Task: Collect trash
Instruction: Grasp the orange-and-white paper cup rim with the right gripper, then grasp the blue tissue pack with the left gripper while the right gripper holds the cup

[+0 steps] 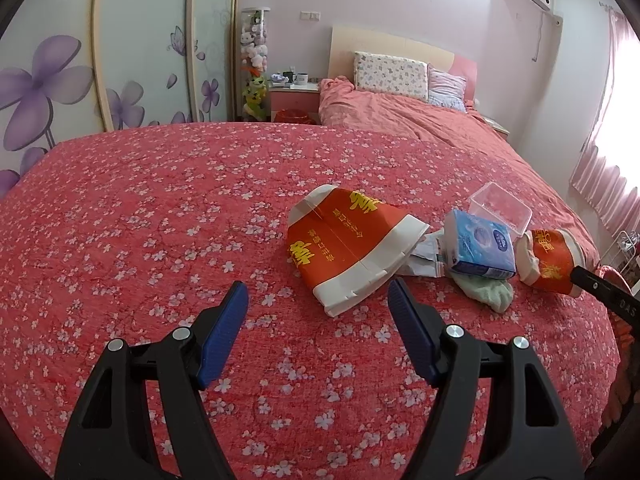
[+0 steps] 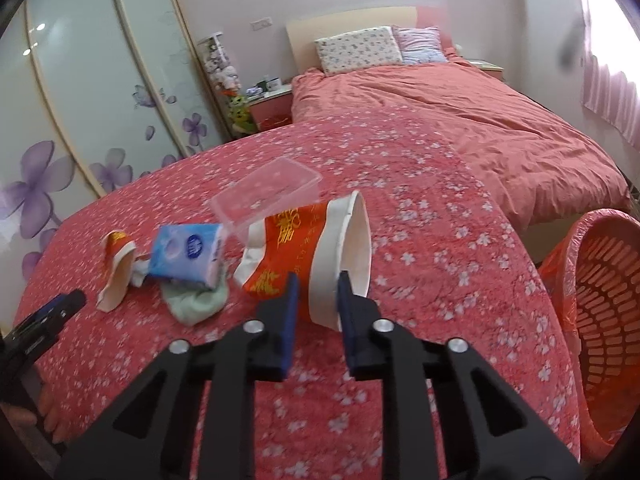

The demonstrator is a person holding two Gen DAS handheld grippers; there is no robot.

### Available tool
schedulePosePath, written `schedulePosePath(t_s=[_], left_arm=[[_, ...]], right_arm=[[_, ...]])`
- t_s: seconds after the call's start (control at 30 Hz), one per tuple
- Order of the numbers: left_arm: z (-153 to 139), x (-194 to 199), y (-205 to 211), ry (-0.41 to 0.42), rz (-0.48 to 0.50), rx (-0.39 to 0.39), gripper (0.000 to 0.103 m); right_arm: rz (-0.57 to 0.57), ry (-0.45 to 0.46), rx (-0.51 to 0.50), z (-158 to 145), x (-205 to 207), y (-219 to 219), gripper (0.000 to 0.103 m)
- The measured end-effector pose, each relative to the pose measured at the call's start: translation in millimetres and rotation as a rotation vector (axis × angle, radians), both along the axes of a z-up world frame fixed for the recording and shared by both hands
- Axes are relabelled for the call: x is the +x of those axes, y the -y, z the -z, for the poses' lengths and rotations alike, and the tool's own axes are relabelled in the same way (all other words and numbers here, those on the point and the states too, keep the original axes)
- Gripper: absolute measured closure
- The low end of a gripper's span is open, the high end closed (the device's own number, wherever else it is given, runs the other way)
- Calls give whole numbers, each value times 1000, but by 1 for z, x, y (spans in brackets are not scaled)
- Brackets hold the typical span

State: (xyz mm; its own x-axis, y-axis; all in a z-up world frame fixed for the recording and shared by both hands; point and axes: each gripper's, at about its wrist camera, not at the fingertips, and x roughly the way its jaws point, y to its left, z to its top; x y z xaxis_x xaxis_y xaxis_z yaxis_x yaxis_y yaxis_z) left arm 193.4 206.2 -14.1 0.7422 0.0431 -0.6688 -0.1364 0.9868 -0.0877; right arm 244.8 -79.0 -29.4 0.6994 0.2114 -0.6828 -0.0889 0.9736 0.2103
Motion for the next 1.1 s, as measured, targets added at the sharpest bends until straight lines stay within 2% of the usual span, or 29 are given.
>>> schedulePosePath(t_s=[0.13,0.23,0.4,0.67,0.8,1.0,1.1], left_arm=[[0,1,1,-2,5,13,31],[1,2,4,-10,14,15,31],[1,3,9,-17,26,23,31],[-3,4,21,-12,53,20,31],[-10,9,35,6,83,8,32],[-19,24,83,33,160,29,31],[-13,38,103,5,180,35,20]], right_arm=[[-29,-4,-18,0,1,-13,87],[-49,-9,-14,1,4,-19,82],[-65,-27,3,6,4,-24,99],[-20,19,1,-2,-14,-12,99],[12,30,-11,-5,-20,0,99],[39,39,-5,-6,-29,20,99],[43,42,7,-6,-32,29,99]])
